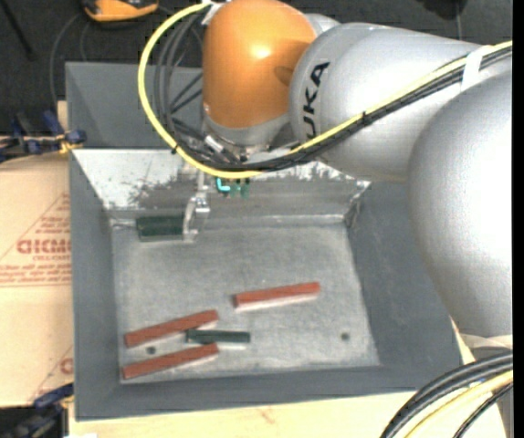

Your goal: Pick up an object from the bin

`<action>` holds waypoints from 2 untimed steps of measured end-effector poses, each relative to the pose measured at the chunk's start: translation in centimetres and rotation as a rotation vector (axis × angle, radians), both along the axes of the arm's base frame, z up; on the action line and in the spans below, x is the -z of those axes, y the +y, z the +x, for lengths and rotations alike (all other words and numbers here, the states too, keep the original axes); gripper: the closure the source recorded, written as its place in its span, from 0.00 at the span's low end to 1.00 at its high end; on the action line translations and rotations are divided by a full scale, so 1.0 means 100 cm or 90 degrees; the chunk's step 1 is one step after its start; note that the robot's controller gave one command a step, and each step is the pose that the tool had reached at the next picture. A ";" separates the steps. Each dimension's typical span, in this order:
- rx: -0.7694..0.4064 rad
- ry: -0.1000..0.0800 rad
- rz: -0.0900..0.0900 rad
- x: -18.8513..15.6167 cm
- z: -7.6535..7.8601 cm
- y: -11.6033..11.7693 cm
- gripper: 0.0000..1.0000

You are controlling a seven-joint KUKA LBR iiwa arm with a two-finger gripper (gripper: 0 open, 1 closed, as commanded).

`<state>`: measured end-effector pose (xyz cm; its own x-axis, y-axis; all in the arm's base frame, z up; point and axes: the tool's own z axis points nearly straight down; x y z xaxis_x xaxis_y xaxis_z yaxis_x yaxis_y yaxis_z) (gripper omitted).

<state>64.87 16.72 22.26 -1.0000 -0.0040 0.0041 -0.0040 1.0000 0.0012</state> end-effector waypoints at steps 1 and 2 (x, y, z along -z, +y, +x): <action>0.002 -0.005 0.001 -0.006 0.002 -0.001 0.00; 0.054 -0.008 0.001 0.044 0.000 -0.007 0.00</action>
Offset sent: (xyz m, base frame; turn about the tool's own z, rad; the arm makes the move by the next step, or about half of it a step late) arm -0.0049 -0.0132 -0.1141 0.1911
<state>64.89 16.05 17.84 -0.9967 0.0811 -0.0078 0.0811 0.9967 0.0038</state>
